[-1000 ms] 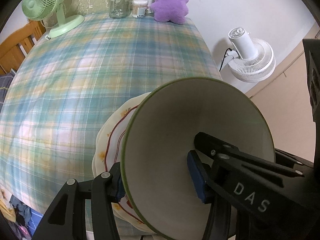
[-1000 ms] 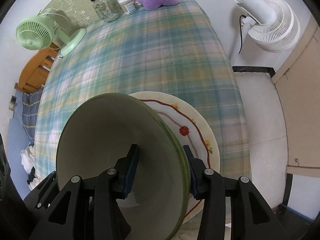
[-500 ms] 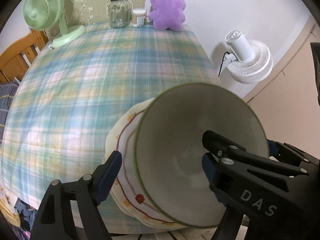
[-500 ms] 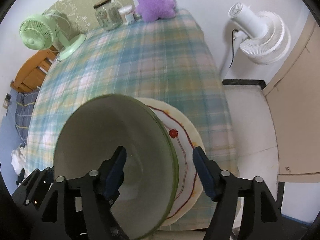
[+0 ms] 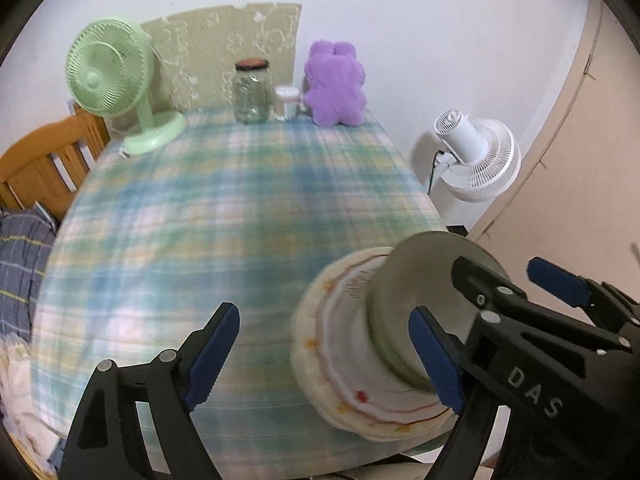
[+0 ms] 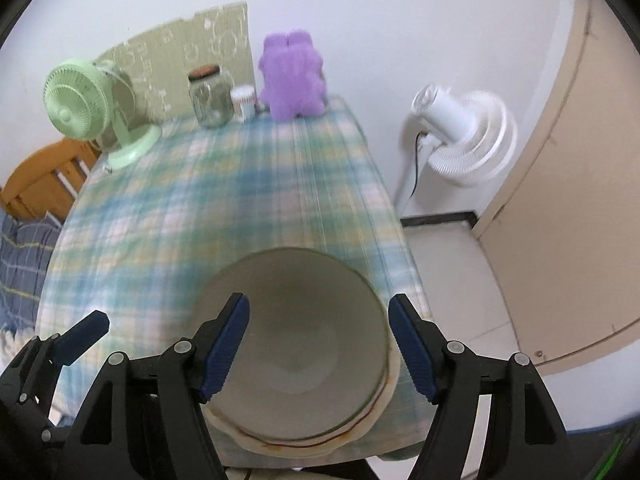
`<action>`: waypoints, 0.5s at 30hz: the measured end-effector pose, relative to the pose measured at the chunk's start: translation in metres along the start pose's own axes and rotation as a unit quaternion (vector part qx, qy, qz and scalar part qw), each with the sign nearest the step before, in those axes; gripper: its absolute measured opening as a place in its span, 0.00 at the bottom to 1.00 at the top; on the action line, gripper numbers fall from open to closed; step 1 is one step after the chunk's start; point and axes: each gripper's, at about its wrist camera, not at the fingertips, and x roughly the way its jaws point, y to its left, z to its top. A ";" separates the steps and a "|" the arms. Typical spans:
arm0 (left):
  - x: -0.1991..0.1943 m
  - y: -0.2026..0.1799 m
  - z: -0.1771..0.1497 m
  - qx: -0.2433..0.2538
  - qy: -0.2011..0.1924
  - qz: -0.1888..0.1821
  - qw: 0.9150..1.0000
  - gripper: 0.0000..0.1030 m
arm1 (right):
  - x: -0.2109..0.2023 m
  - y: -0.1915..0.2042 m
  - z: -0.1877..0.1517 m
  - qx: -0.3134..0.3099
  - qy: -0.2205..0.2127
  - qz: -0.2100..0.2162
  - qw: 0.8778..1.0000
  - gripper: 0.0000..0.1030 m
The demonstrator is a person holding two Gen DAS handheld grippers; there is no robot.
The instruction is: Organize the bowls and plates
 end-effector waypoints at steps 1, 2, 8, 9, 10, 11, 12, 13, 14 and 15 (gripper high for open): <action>-0.006 0.006 -0.002 0.006 -0.010 0.007 1.000 0.85 | -0.006 0.008 -0.002 0.000 -0.008 -0.003 1.000 0.73; -0.010 0.012 -0.004 0.012 -0.020 0.014 1.000 0.85 | -0.011 0.017 -0.004 0.001 -0.013 -0.003 1.000 0.73; -0.037 0.065 -0.021 0.019 -0.061 0.035 0.997 0.91 | -0.032 0.067 -0.025 0.023 -0.045 0.022 0.998 0.73; -0.040 0.074 -0.025 0.018 -0.066 0.041 0.997 0.92 | -0.035 0.074 -0.029 0.023 -0.053 0.029 0.998 0.74; -0.044 0.082 -0.029 0.017 -0.069 0.045 0.996 0.92 | -0.038 0.081 -0.033 0.022 -0.060 0.033 0.997 0.76; -0.047 0.087 -0.031 0.016 -0.072 0.049 0.996 0.92 | -0.039 0.087 -0.037 0.020 -0.066 0.036 0.997 0.79; -0.052 0.094 -0.036 0.015 -0.081 0.053 0.995 0.92 | -0.040 0.093 -0.040 0.018 -0.070 0.040 0.997 0.79; -0.056 0.101 -0.040 0.012 -0.092 0.059 0.994 0.94 | -0.043 0.099 -0.044 0.016 -0.075 0.046 0.996 0.80; -0.061 0.107 -0.047 0.007 -0.106 0.064 0.992 0.95 | -0.045 0.103 -0.047 0.014 -0.080 0.052 0.995 0.81; -0.064 0.111 -0.051 0.002 -0.115 0.068 0.991 0.99 | -0.047 0.108 -0.050 0.012 -0.084 0.057 0.995 0.81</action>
